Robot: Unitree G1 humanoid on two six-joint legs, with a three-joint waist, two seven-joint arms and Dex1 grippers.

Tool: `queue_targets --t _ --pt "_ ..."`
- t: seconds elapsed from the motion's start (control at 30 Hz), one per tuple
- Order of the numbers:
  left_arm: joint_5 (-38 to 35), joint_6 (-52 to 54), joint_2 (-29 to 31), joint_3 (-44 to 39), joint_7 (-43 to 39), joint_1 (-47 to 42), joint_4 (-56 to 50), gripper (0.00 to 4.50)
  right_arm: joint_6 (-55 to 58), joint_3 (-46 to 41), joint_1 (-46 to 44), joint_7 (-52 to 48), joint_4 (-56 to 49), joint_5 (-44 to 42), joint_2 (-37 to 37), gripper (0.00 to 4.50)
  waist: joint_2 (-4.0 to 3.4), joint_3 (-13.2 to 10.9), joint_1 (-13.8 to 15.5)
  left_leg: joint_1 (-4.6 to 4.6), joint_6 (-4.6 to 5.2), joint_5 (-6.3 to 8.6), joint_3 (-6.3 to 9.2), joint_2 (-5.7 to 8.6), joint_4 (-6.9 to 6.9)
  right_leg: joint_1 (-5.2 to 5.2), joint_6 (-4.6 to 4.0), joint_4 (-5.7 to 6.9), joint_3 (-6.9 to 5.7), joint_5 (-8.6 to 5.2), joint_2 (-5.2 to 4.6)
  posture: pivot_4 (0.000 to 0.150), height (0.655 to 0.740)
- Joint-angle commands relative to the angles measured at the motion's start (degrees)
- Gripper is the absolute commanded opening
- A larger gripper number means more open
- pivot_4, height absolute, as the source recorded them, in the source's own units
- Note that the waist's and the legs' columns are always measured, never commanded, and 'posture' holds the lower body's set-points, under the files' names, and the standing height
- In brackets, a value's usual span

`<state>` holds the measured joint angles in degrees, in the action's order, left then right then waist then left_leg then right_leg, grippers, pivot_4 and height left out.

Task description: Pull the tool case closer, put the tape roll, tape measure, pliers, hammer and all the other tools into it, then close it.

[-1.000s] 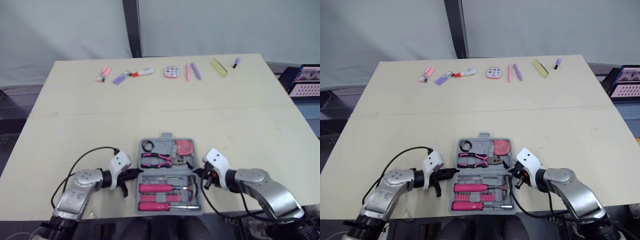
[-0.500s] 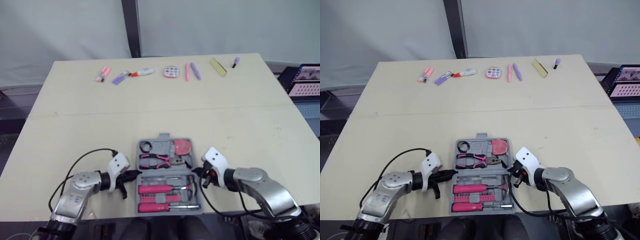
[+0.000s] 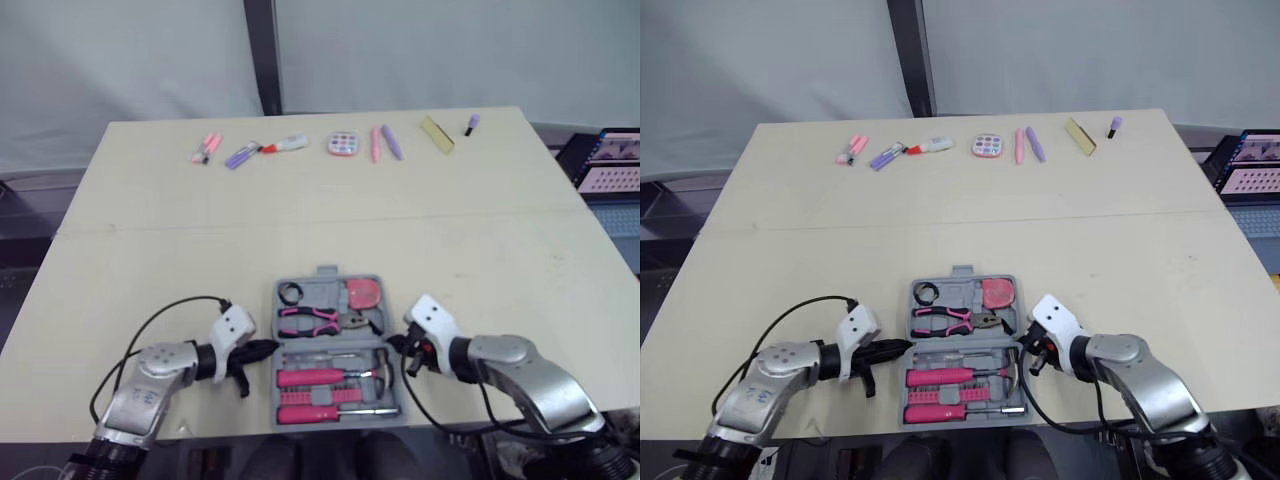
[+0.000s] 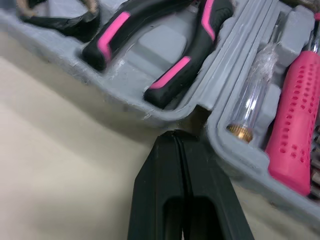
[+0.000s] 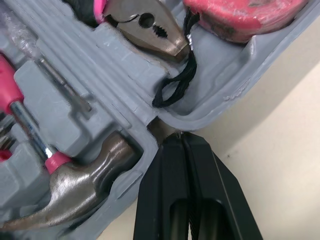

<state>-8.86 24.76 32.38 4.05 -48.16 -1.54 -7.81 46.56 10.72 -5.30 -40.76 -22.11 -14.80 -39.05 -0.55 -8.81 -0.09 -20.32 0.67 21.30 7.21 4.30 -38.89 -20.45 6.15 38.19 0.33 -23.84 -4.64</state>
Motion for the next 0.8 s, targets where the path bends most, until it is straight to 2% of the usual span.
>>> queue_targets --t 0.03,0.1,0.23,0.47,0.57,0.73,0.8 --pt "-0.4 -0.7 2.2 -2.5 0.0 0.6 1.6 0.0 -1.8 -2.4 1.0 -1.9 -0.4 -1.0 -1.7 0.09 0.0 0.0 0.0 0.0 0.0 0.0 -0.01 0.0 0.0 0.02 0.0 -0.06 0.0 0.0 0.0 0.15 0.74" --pt "-0.7 -1.7 3.4 -3.7 -0.2 0.8 2.3 0.0 -2.4 -3.6 1.6 -2.4 -0.2 -1.3 -2.7 0.09 0.0 0.0 0.0 0.0 0.0 0.0 0.0 -0.01 0.0 0.07 0.0 -0.16 -0.01 0.0 0.0 0.15 0.74" --pt "-9.3 -3.6 5.9 -10.5 -6.4 2.5 -2.8 0.0 -2.5 -8.7 2.5 -4.0 -0.4 -3.8 -4.7 0.09 0.02 0.0 0.0 -0.03 0.0 0.0 -0.02 -0.04 0.02 0.05 0.0 -0.19 -0.02 0.0 0.01 0.15 0.74" --pt "-13.7 -5.7 8.4 -8.2 -12.1 10.2 -15.7 0.0 -2.1 -11.9 -3.6 -6.6 5.2 -8.3 -3.6 0.09 -0.04 -0.1 -0.1 -0.03 0.0 0.0 -0.08 -0.05 0.06 0.15 0.0 -0.42 0.01 0.0 -0.01 0.15 0.74" --pt "-12.0 -7.7 6.2 -4.1 -10.5 11.2 -17.6 0.0 -2.5 -11.0 -7.8 -7.1 9.3 -8.9 -1.8 0.09 -0.07 -0.1 0.0 -0.04 0.01 0.0 -0.12 -0.06 0.06 0.18 0.0 -0.47 0.03 0.0 -0.01 0.15 0.74" --pt "-6.7 -14.2 4.6 2.0 -10.1 11.0 -14.0 0.0 -2.0 -10.6 -13.4 -6.9 15.4 -9.6 1.8 0.09 -0.08 -0.1 0.0 -0.03 0.01 0.0 -0.11 -0.05 0.02 0.21 0.0 -0.46 0.01 0.0 0.0 0.15 0.74" --pt "-5.3 -16.0 3.7 3.8 -9.6 10.8 -12.5 0.0 -0.7 -10.8 -15.5 -7.1 17.7 -10.5 3.0 0.63 -0.09 -0.1 0.0 -0.03 0.01 0.0 -0.16 -0.05 0.04 0.2 0.0 -0.46 0.01 0.0 0.01 0.15 0.74"
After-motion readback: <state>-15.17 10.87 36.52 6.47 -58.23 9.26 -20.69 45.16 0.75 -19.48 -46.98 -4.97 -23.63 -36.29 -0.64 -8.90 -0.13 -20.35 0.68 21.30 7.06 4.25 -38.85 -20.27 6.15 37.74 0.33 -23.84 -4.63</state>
